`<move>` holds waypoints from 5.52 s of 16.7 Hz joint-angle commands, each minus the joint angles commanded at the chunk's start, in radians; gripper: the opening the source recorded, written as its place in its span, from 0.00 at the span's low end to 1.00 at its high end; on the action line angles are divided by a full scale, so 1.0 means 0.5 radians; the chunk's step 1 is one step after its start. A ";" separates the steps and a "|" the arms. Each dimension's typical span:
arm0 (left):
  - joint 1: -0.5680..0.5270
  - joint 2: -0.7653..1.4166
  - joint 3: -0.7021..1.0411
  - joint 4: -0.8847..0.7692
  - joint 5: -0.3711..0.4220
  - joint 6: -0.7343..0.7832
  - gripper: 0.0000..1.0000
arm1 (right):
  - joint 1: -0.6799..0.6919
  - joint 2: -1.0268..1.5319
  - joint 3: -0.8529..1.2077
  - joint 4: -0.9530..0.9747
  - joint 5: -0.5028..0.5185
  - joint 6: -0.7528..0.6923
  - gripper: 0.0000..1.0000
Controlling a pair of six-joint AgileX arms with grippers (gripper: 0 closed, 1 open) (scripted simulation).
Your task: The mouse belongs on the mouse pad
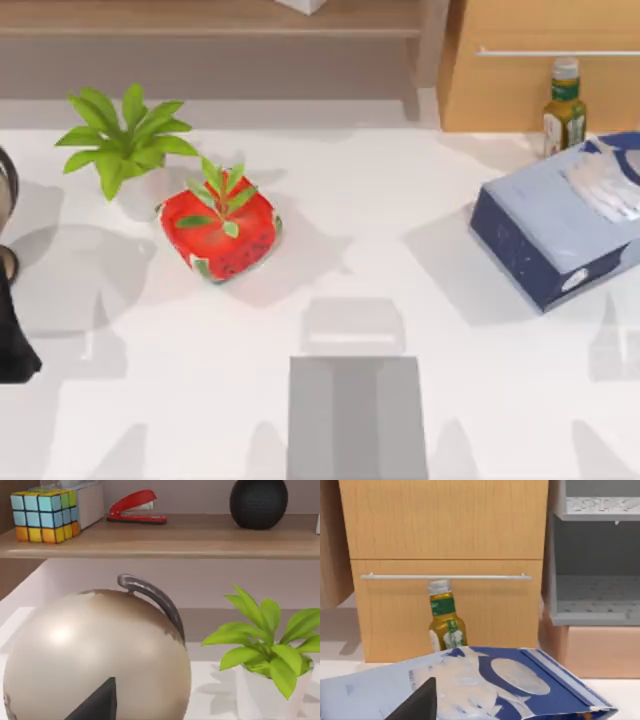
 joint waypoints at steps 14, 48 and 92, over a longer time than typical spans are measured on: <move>0.000 0.000 0.000 0.000 0.000 0.000 1.00 | -0.305 1.567 1.190 -1.096 -0.005 -0.713 1.00; 0.000 0.000 0.000 0.000 0.000 0.000 1.00 | -0.642 3.646 1.851 -1.344 0.005 -1.317 1.00; 0.000 0.000 0.000 0.000 0.000 0.000 1.00 | -0.674 3.245 2.354 -2.280 0.018 -1.336 0.00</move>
